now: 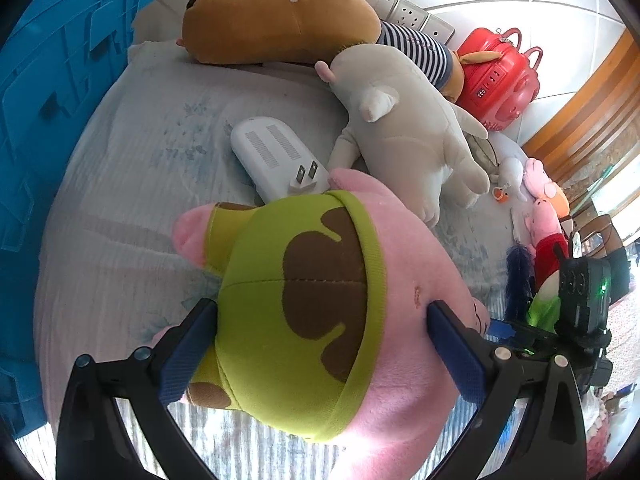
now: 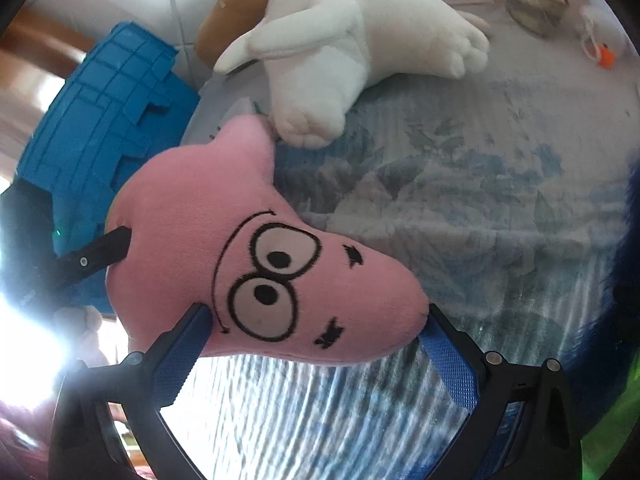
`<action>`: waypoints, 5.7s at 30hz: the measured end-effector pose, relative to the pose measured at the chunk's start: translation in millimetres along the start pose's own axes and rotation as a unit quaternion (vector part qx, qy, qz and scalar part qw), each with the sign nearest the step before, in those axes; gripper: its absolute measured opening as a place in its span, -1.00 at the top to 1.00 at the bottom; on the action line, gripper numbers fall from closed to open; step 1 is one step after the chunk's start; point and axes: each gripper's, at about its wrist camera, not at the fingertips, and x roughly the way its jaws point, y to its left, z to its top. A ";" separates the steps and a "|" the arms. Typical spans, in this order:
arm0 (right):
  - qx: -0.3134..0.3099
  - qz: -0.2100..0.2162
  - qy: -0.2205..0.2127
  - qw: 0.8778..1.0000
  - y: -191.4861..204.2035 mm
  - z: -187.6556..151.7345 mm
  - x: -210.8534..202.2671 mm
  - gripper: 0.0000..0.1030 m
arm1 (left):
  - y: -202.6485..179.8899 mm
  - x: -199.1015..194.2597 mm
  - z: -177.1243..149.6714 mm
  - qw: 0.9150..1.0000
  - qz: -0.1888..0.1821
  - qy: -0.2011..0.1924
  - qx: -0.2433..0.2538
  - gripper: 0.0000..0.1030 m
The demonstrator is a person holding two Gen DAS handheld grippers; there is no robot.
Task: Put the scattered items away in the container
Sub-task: 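Close both grippers on the pink starfish plush and lift it, then carry the starfish in both grippers over the blue crate, then lower both grippers into the crate and open them, releasing the starfish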
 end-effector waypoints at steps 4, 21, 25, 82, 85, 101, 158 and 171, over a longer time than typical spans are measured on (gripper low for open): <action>0.000 -0.021 -0.007 1.000 -2.7 -1.0 -7.6 -1.00 | 0.6 -1.0 -3.3 1.000 -0.005 0.007 0.005 -1.00; -0.100 -0.019 -0.006 0.995 23.5 -12.4 9.1 -0.57 | -9.8 -9.2 -28.7 0.999 0.007 -0.021 0.043 -0.92; -0.141 -0.032 -0.019 0.989 34.0 -16.7 19.5 -0.87 | -13.6 -13.1 -36.3 0.998 0.018 -0.035 0.049 -0.88; -0.337 0.036 -0.174 0.924 344.8 -224.0 -121.9 -0.49 | 31.4 -404.5 -257.9 0.951 0.153 -0.265 0.036 -0.73; -0.341 0.037 -0.171 0.924 361.0 -234.2 -118.6 -0.49 | 43.9 -417.5 -266.6 0.951 0.156 -0.265 0.033 -0.73; -0.389 0.085 -0.202 0.895 443.6 -174.1 -112.2 -0.49 | 81.7 -477.5 -209.0 0.922 0.202 -0.330 0.028 -0.73; -0.298 -0.115 -0.216 0.922 594.6 -9.0 27.9 -0.95 | 316.9 -396.9 14.4 0.964 0.127 -0.219 0.076 -0.75; -0.293 -0.118 -0.225 0.922 593.4 -34.4 18.3 -0.99 | 324.5 -419.0 -18.3 0.961 0.135 -0.240 0.037 -0.91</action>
